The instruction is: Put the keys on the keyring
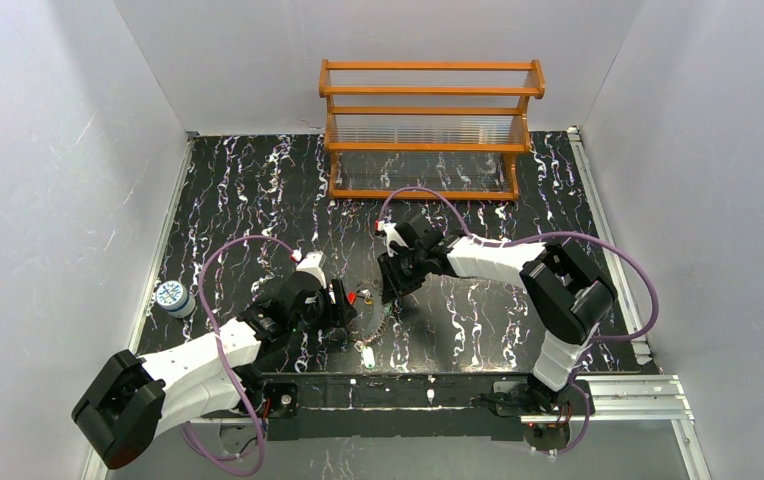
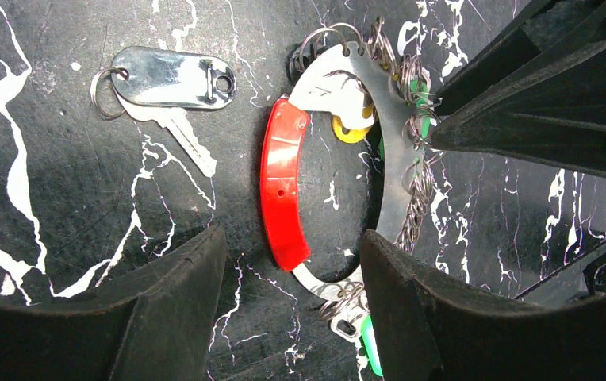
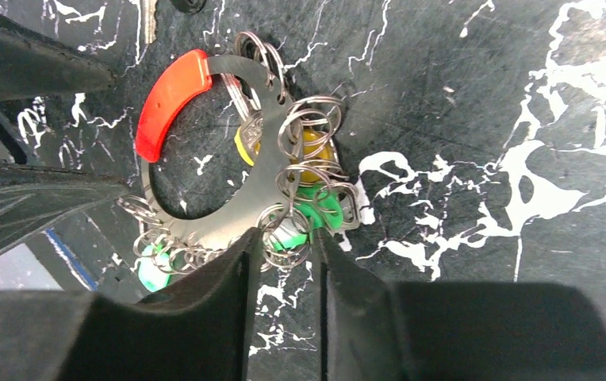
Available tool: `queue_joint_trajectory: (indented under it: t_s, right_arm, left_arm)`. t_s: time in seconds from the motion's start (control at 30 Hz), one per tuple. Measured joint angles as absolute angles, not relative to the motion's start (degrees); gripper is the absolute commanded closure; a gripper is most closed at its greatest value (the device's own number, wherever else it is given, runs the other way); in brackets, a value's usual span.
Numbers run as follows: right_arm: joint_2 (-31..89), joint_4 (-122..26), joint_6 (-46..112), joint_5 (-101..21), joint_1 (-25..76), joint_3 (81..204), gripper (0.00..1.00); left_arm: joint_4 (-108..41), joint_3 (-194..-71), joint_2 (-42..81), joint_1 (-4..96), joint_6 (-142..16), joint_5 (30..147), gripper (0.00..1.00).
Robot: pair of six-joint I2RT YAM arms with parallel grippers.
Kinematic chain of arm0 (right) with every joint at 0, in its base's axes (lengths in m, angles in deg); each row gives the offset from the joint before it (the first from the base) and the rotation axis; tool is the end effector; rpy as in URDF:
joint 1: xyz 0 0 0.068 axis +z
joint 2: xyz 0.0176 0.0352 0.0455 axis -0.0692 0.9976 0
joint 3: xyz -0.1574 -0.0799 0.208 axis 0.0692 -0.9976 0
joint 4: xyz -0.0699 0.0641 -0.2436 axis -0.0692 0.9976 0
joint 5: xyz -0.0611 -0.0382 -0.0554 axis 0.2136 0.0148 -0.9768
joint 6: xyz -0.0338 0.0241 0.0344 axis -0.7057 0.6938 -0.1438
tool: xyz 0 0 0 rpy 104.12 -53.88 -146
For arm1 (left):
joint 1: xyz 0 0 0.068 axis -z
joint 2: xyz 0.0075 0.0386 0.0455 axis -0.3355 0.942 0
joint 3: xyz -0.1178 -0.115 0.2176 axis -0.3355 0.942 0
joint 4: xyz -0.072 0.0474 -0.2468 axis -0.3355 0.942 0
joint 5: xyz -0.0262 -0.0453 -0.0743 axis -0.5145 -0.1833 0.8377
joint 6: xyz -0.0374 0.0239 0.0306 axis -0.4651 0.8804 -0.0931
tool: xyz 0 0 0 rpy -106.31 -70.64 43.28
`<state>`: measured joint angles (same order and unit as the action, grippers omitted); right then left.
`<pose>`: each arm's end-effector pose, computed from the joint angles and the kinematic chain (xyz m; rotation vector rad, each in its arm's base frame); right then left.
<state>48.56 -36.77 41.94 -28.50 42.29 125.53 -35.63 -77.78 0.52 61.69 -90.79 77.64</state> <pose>0.2365 0.2641 0.1676 -0.8360 2.5185 0.8318 0.1439 -0.1279 0.1661 0.0256 2.2666 -0.7487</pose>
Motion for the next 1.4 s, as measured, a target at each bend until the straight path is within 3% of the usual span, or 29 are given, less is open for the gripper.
queue_joint_trajectory:
  t_s: [0.2, 0.4, 0.6, 0.83, 1.03, 1.4]
  right_arm:
    - [48.75, -36.67, 41.76, -25.79, 42.8, 125.46, 0.85]
    - [48.19, -39.94, 43.29, -18.34, 43.37, 122.03, 0.86]
    - [44.25, -42.13, 46.44, -12.78, 43.37, 117.59, 0.8]
    - [39.01, -42.35, 46.62, -18.05, 42.49, 118.4, 0.8]
    - [39.03, -38.89, 44.39, -21.99, 42.16, 118.91, 0.56]
    - [39.7, -36.21, 43.14, -27.45, 45.64, 118.91, 0.59]
  left_arm:
    - [-35.47, -77.78, 0.52, 61.69, -90.77, 77.64, 0.4]
    - [-35.45, -77.78, 0.52, 61.69, -90.73, 77.64, 0.4]
    - [-35.34, -77.78, 0.52, 61.69, -90.75, 77.64, 0.42]
    - [-35.23, -77.81, 0.14, 61.69, -90.77, 77.67, 0.43]
    - [-35.3, -77.81, 0.36, 61.69, -90.82, 77.77, 0.43]
    - [-35.71, -77.81, 1.41, 61.69, -91.36, 78.36, 0.5]
